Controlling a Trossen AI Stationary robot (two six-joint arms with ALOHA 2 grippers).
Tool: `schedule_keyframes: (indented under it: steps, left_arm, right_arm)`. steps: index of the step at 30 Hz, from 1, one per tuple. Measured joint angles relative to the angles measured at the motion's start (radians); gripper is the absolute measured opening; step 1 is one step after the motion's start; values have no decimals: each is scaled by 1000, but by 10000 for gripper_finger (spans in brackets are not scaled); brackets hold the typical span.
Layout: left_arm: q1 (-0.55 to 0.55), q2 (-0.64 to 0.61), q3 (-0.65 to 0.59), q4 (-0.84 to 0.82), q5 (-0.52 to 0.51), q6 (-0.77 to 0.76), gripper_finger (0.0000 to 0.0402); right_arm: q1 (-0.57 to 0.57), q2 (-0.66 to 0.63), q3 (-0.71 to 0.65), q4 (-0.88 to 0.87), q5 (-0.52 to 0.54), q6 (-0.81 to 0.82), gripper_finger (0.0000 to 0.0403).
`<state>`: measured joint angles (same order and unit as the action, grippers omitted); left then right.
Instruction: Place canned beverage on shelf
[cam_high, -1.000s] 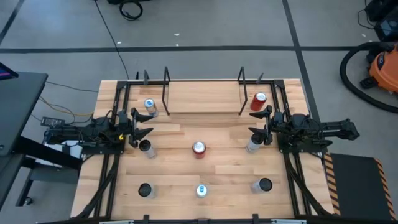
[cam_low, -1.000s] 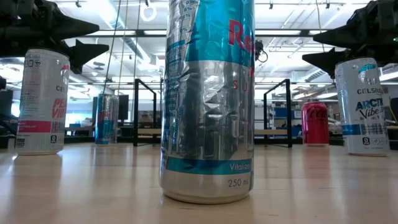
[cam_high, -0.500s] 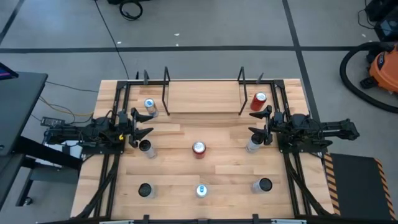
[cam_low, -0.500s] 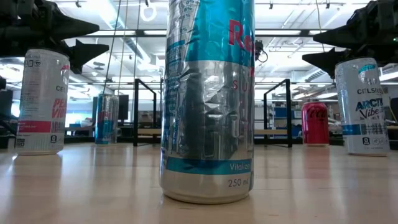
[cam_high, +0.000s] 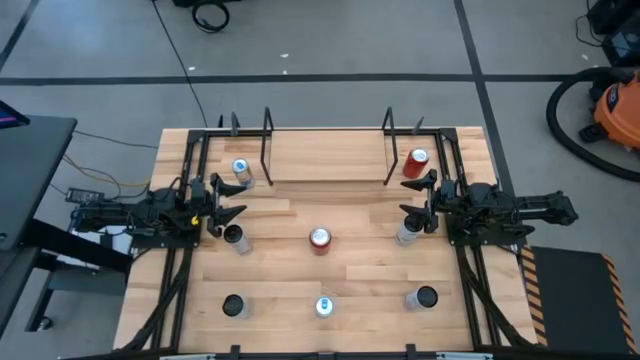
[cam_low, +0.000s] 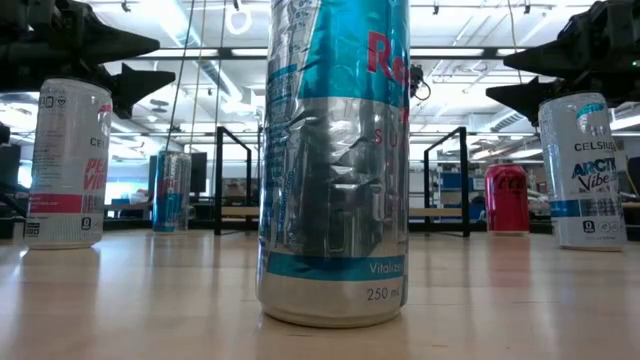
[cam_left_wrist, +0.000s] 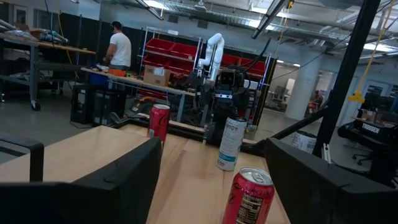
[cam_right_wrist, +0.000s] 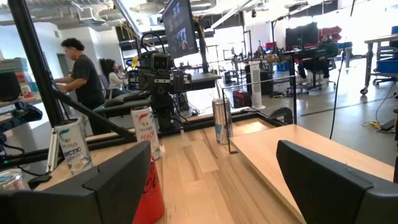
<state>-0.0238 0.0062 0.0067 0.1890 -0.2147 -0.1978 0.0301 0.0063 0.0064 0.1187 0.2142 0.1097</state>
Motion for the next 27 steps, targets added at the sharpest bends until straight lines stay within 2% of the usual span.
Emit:
schedule_keyframes:
  steps: [15, 24, 27]
  left_arm:
    - [0, 0, 0, 0, 0, 0, 288]
    - [0, 0, 0, 2, 0, 1, 288]
    - [0, -1, 0, 46, -1, 21, 288]
  right_arm:
    - [0, 0, 0, 13, 1, 5, 358]
    - [0, 0, 0, 102, 1, 52, 358]
    - [0, 0, 0, 120, 1, 50, 358]
